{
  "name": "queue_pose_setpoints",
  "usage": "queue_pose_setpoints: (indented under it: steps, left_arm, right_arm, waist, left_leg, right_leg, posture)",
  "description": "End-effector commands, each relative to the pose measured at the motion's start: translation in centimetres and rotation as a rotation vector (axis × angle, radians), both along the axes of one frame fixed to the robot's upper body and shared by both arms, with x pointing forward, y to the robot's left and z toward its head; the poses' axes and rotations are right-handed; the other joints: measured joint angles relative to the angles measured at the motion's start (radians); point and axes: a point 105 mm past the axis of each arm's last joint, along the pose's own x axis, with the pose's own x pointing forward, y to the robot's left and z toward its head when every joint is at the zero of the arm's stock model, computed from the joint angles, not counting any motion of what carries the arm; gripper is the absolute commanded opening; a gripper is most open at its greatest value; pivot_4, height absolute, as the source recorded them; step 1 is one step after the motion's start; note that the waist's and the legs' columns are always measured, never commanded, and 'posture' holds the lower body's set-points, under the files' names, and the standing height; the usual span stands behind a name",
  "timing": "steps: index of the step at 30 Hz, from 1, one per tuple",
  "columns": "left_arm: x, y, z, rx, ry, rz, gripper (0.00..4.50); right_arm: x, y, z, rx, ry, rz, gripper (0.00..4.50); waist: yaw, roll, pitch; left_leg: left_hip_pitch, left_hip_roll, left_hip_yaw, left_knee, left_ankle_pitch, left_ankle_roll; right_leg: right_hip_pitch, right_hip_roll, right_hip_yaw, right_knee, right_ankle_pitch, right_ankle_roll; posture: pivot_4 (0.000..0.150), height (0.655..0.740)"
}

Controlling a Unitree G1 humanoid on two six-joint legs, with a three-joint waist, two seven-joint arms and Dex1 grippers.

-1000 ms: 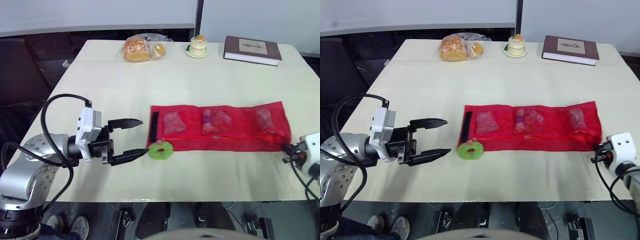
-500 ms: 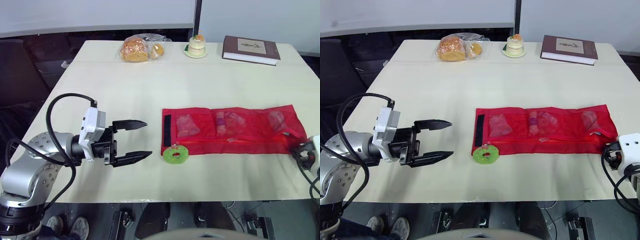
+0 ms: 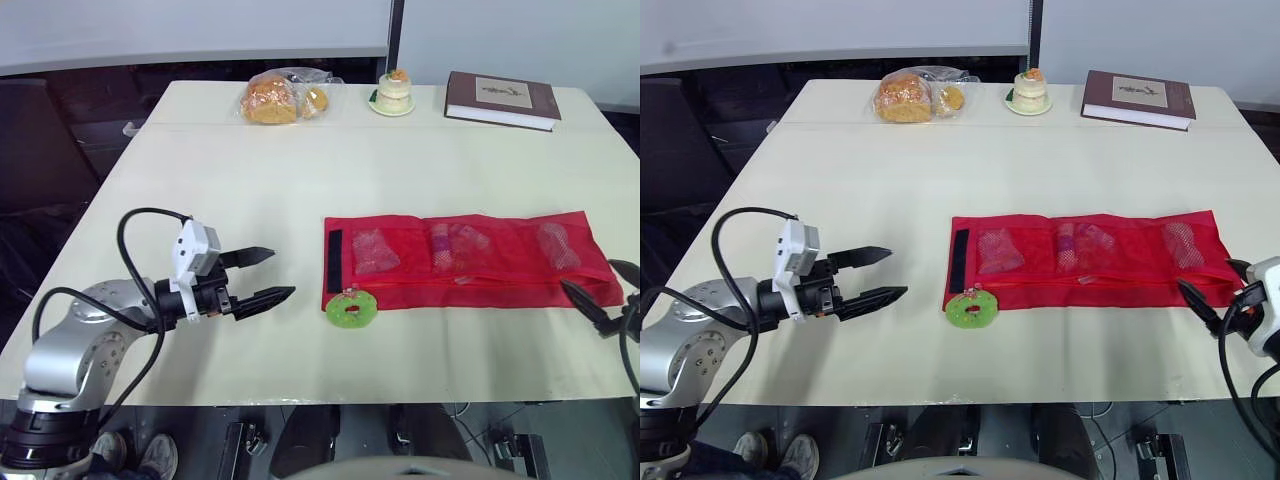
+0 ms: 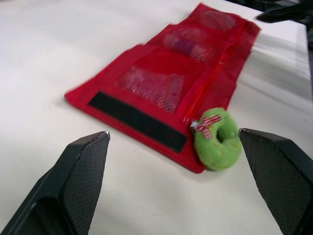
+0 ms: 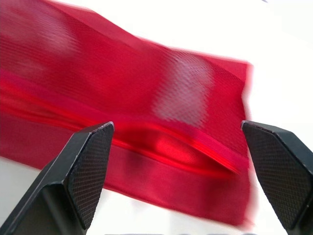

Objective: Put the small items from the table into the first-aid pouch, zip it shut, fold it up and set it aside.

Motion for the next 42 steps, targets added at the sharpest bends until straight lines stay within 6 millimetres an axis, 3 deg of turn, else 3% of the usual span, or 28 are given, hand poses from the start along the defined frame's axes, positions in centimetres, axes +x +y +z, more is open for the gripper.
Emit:
queue_pose_setpoints:
  steps: [1, 5, 8, 12, 24, 27, 34, 37, 42]
  left_arm:
    - [0.5, 0.3, -0.8, 0.035, 0.010, 0.047, 4.50]
    - [1.1, 0.5, -1.7, 0.044, 0.022, 0.085, 4.50]
    - [1.8, 0.5, -2.2, 0.041, 0.034, 0.126, 4.50]
    - [3.2, 0.4, -4.0, 0.101, 0.083, 0.217, 4.50]
    - [4.8, -6.6, -5.2, -0.255, 0.504, 0.220, 4.50]
    - [4.3, -8.3, -5.2, -0.291, 0.601, 0.162, 4.50]
    - [3.6, -9.6, -5.5, -0.339, 0.740, 0.104, 4.50]
    - [3.9, -9.7, -4.6, -0.425, 0.761, 0.095, 3.81]
    - [4.2, -9.5, -4.5, -0.458, 0.780, 0.121, 1.37]
  right_arm:
    - [-0.7, 3.2, 2.3, 0.049, -0.106, 0.165, 4.43]
    - [-2.7, 7.2, 2.2, 0.148, -0.060, 0.405, 4.43]
    - [-3.6, 8.3, 2.1, 0.156, -0.002, 0.498, 4.43]
    - [-3.8, 8.6, 2.3, 0.131, 0.006, 0.546, 4.43]
    - [-3.8, 9.5, 2.9, 0.077, -0.050, 0.602, 4.43]
    - [-4.1, 9.7, 3.0, 0.066, -0.056, 0.625, 4.43]
    - [-4.2, 10.1, 3.3, 0.051, -0.073, 0.644, 4.43]
    - [-4.3, 10.4, 3.3, 0.053, -0.079, 0.652, 4.50]
    - [-4.3, 10.8, 3.4, 0.056, -0.080, 0.672, 4.50]
  waist:
    - [0.000, 0.000, 0.000]
    - [0.002, 0.000, 0.000]
    - [0.002, 0.000, 0.000]
    - [0.002, 0.000, 0.000]
    - [0.011, 0.000, -0.002]
    - [0.011, 0.000, -0.002]
    - [0.011, 0.001, -0.004]
    - [0.011, 0.001, -0.004]
    - [0.003, 0.001, -0.004]
  left_leg:
    - [0.000, 0.000, 0.000, 0.000, 0.000, 0.000]
    - [0.000, 0.000, -0.001, 0.000, 0.000, 0.000]
    - [0.000, 0.000, -0.001, 0.000, 0.000, 0.000]
    - [0.000, 0.000, -0.001, 0.000, 0.000, 0.000]
    - [0.000, -0.002, -0.002, 0.001, 0.000, 0.000]
    - [0.000, -0.003, -0.004, 0.001, 0.000, 0.000]
    - [0.003, -0.004, -0.004, 0.001, 0.000, 0.000]
    - [0.003, -0.005, -0.004, 0.001, 0.000, 0.000]
    - [0.002, -0.005, -0.005, 0.001, 0.000, 0.000]
  right_leg:
    - [0.000, 0.000, 0.000, 0.000, 0.000, -0.001]
    - [0.000, 0.000, -0.001, 0.000, 0.001, -0.001]
    - [0.000, -0.001, -0.001, 0.000, 0.000, -0.001]
    - [0.001, -0.001, -0.001, -0.001, 0.000, -0.001]
    - [0.002, -0.002, -0.002, -0.001, 0.001, -0.001]
    - [0.003, -0.002, -0.002, -0.001, 0.001, 0.000]
    - [0.005, -0.003, -0.002, -0.001, 0.001, -0.001]
    - [0.006, -0.003, -0.002, -0.001, 0.001, -0.001]
    - [0.005, -0.003, -0.002, 0.000, 0.001, -0.001]
  posture:
    - [0.150, 0.7289]
    - [0.150, 0.7289]
    - [0.150, 0.7289]
    - [0.150, 0.7289]
    - [0.150, 0.7289]
    - [0.150, 0.7289]
    - [0.150, 0.7289]
    - [0.150, 0.7289]
    - [0.150, 0.7289]
